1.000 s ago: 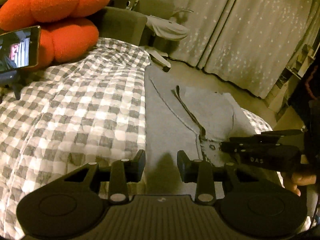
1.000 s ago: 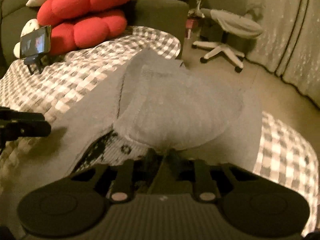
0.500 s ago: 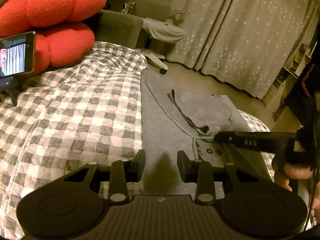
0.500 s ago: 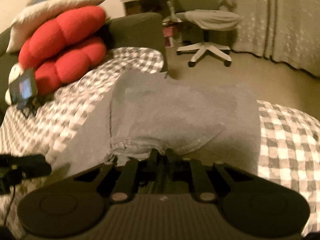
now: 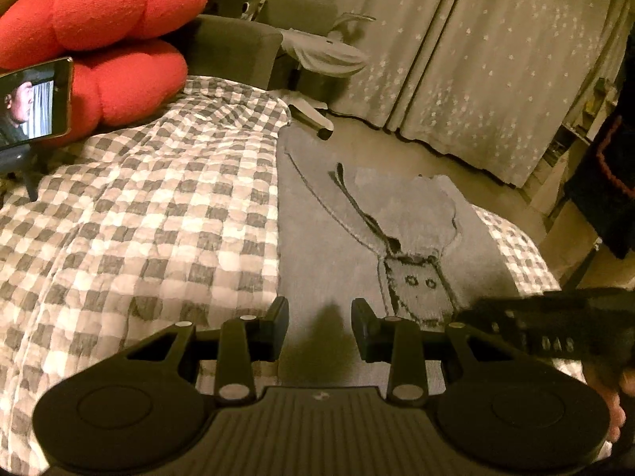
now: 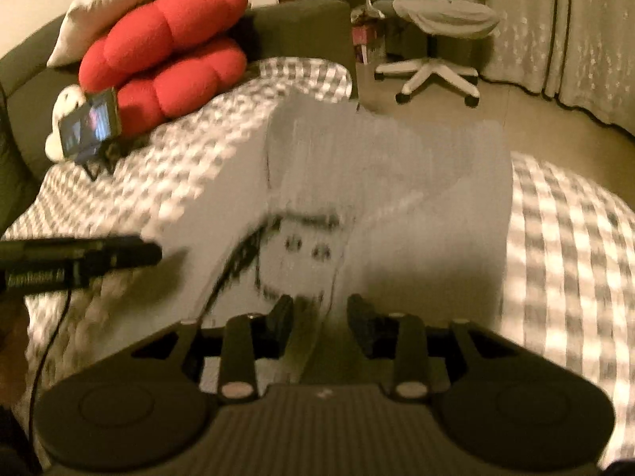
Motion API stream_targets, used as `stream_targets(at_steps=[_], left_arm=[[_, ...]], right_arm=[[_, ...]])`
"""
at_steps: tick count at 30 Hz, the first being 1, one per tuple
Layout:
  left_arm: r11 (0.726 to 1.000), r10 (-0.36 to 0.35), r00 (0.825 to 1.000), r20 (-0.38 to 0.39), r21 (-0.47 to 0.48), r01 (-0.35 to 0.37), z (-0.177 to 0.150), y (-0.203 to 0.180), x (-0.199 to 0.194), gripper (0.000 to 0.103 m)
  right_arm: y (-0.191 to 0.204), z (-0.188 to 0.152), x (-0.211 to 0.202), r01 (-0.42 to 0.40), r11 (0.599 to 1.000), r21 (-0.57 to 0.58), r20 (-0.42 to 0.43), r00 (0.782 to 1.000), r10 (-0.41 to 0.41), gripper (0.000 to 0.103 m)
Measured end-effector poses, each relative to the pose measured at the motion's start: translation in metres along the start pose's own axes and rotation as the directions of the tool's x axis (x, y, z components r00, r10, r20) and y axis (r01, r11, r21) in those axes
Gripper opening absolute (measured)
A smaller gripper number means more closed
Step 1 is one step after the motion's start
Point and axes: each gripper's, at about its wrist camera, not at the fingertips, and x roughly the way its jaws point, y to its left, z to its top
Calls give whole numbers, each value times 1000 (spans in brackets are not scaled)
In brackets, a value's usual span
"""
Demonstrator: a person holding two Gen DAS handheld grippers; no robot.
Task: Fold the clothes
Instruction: 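Lay the folded end flat with the right gripper and open it, then move both open grippers to the hem end of the folded sweater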
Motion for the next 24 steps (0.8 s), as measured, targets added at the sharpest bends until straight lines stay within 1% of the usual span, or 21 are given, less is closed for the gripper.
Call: stream_targets(at_steps=[5,10,13,20,24], left_arm=[[999,7,1000,5,49,-7,-16,-10,-13,33],[992,24,999,35,124,-28,-35,-22,-32,33],[990,33,998,48,138,-39,-47,-24,-44,33],[979,37,995,96,197,-56,-74,-36,-70,33],[975,35,993,112,214,-58,-87,-38,-82,33]], right_arm=[[5,-33,-23,-18,999,30,6,1000,18,33],[11,-72,-50,-37,996,81,31,999,34,34],[15,-94,-66,-45,994,103,54,998,39,35],[21,-123,-90,-26,991,128,77,997,16,36],[21,-131,-96,-14,991,130,86,996,3,36]])
